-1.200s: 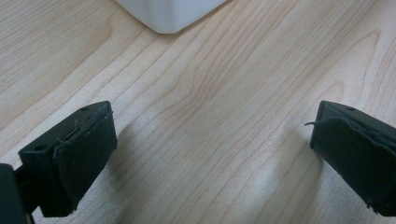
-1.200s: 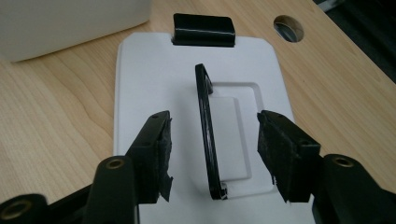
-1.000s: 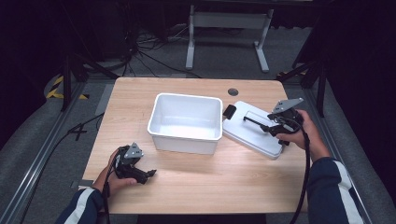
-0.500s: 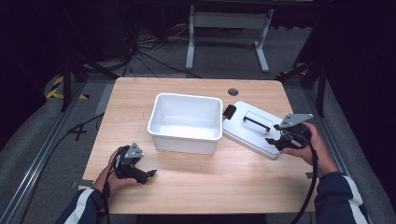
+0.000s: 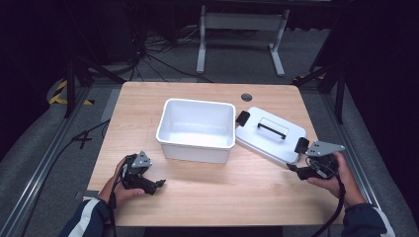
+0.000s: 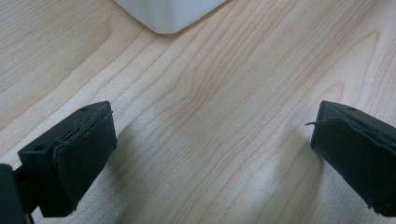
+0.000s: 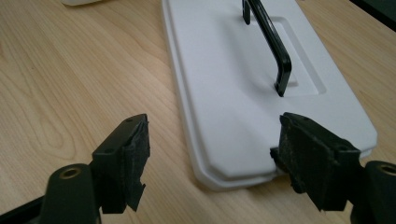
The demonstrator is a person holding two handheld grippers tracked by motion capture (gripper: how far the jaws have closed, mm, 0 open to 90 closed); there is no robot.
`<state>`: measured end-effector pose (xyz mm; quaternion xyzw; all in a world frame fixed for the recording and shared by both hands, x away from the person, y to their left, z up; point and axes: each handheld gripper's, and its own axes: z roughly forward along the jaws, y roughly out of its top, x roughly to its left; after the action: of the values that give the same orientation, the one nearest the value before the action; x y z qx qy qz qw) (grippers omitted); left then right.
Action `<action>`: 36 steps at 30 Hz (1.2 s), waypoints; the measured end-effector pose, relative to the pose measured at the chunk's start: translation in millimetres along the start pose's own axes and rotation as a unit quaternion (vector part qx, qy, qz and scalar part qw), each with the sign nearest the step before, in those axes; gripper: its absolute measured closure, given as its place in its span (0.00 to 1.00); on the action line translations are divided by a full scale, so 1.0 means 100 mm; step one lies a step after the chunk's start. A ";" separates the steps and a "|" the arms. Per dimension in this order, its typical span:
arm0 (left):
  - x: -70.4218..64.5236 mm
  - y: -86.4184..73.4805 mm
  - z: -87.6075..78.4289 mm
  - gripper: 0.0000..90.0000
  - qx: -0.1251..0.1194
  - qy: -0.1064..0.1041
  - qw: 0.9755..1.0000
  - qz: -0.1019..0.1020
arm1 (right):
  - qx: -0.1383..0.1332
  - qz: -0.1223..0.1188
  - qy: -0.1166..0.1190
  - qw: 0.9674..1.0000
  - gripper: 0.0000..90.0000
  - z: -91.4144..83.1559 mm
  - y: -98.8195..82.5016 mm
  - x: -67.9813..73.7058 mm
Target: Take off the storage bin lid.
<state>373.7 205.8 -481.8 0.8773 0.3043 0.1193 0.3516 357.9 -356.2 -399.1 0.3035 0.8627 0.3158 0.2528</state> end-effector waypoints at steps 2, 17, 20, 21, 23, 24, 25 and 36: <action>0.00 0.00 0.00 0.01 0.000 0.000 1.000 0.000 | -0.005 0.006 -0.006 1.000 0.27 -0.01 -0.07 0.04; 0.00 0.00 0.01 0.00 -0.002 0.001 1.000 -0.002 | -0.001 0.097 -0.020 0.995 0.22 0.08 -0.63 0.10; 0.00 0.00 0.01 0.00 0.000 -0.001 1.000 -0.004 | 0.009 0.099 -0.028 0.995 0.21 0.11 -0.70 0.11; 0.00 0.00 0.01 0.00 -0.001 -0.001 1.000 -0.004 | 0.007 0.106 -0.028 0.994 0.21 0.12 -0.73 0.11; 0.00 0.00 0.01 0.00 -0.001 -0.001 1.000 -0.004 | 0.004 0.120 -0.022 0.993 0.21 0.14 -0.78 0.10; 0.00 0.00 0.01 0.00 -0.002 0.001 1.000 -0.002 | -0.002 0.132 -0.018 0.991 0.20 0.14 -0.80 0.09; 0.00 0.00 0.01 0.00 -0.002 0.002 1.000 -0.002 | -0.003 0.139 -0.016 0.990 0.19 0.14 -0.81 0.08; -0.02 0.00 0.00 0.01 0.000 0.001 1.000 -0.010 | 0.003 0.151 -0.005 0.989 0.18 0.15 -0.82 0.05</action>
<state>372.2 204.8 -482.1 0.8742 0.3132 0.1172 0.3520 334.0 -397.4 -467.4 0.4321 0.8068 0.3465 0.2056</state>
